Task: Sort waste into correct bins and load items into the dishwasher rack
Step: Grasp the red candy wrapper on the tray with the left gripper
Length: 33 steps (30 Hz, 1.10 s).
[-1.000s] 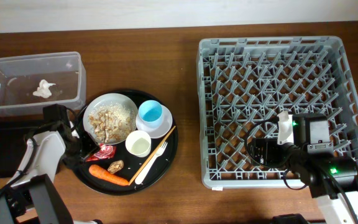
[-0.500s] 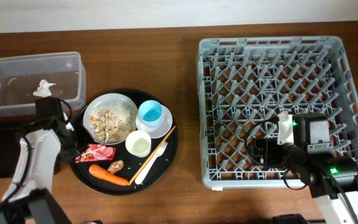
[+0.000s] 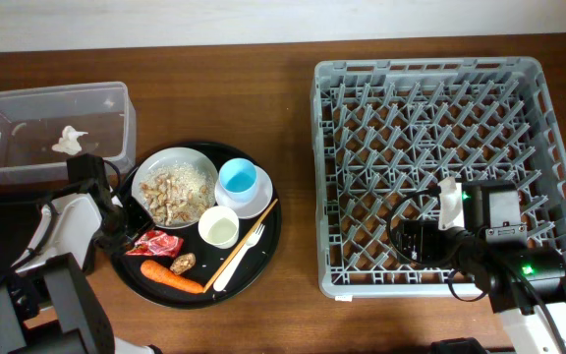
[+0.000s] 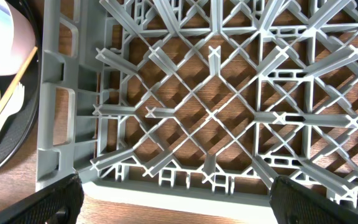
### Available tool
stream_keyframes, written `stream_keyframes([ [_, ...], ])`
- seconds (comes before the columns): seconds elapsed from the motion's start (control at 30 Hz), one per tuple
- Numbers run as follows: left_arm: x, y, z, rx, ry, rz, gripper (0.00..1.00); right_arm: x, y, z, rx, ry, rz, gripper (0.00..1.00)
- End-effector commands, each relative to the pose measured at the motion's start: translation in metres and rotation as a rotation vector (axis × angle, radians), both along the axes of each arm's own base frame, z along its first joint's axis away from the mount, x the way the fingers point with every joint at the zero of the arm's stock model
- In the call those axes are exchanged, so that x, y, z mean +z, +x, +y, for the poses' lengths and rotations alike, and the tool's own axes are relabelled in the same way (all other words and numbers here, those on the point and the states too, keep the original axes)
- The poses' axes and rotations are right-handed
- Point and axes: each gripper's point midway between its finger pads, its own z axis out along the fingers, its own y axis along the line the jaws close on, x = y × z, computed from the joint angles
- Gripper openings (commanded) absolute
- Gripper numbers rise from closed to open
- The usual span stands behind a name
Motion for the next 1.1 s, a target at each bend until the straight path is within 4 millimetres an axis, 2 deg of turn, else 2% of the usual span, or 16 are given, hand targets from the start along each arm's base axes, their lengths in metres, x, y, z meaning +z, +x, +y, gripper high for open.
stream_keyframes([
  [0.0, -0.005, 0.000, -0.001, 0.013, -0.007, 0.001, 0.03, 0.007, 0.002, 0.002, 0.005, 0.008, -0.019, 0.99],
  [0.03, -0.005, 0.000, -0.001, 0.013, -0.007, 0.000, 0.00, 0.007, 0.002, 0.002, 0.005, 0.008, -0.019, 0.99],
  [0.2, -0.004, -0.005, -0.003, 0.011, -0.018, 0.019, 0.00, 0.007, 0.002, 0.002, 0.004, 0.008, -0.019, 0.99],
  [0.27, 0.005, -0.011, -0.009, -0.011, -0.050, 0.046, 0.01, 0.007, 0.002, 0.002, 0.004, 0.008, -0.019, 0.99],
  [0.33, 0.017, -0.019, -0.013, -0.028, -0.064, 0.077, 0.17, 0.007, 0.002, 0.002, 0.004, 0.008, -0.019, 0.98],
  [0.37, 0.021, -0.023, -0.014, -0.030, -0.065, 0.082, 0.45, 0.007, 0.002, 0.002, 0.004, 0.008, -0.019, 0.99],
  [0.4, 0.023, -0.025, -0.013, -0.029, -0.061, 0.087, 0.53, 0.007, 0.002, 0.002, 0.004, 0.008, -0.019, 0.99],
  [0.53, 0.020, -0.033, 0.002, -0.004, 0.030, 0.128, 0.59, 0.007, 0.002, 0.002, 0.004, 0.007, -0.019, 0.99],
  [0.73, 0.002, -0.033, 0.001, 0.067, 0.032, 0.097, 0.65, 0.007, 0.002, 0.002, 0.005, 0.008, -0.019, 0.99],
  [0.87, -0.010, -0.024, 0.001, 0.068, 0.033, 0.032, 0.65, 0.007, 0.002, 0.002, 0.005, 0.008, -0.019, 0.99],
  [0.9, -0.012, -0.024, 0.001, 0.068, 0.034, 0.032, 0.64, 0.007, 0.002, 0.002, 0.005, 0.008, -0.019, 0.99],
  [0.93, -0.012, -0.023, 0.002, 0.068, 0.036, 0.023, 0.58, 0.007, 0.002, 0.002, 0.004, 0.008, -0.019, 0.99],
  [0.97, -0.012, -0.019, 0.003, 0.068, 0.040, 0.007, 0.44, 0.007, 0.002, 0.002, 0.004, 0.008, -0.019, 0.99],
  [1.0, -0.012, -0.016, 0.004, 0.068, 0.043, -0.004, 0.34, 0.007, 0.002, 0.002, 0.005, 0.008, -0.019, 0.99],
  [1.03, -0.011, -0.013, 0.003, 0.068, 0.038, -0.015, 0.12, 0.007, 0.002, 0.002, 0.005, 0.008, -0.019, 0.99],
  [1.07, -0.009, -0.011, 0.003, 0.067, 0.034, -0.022, 0.01, 0.007, 0.002, 0.002, 0.005, 0.008, -0.019, 0.99],
])
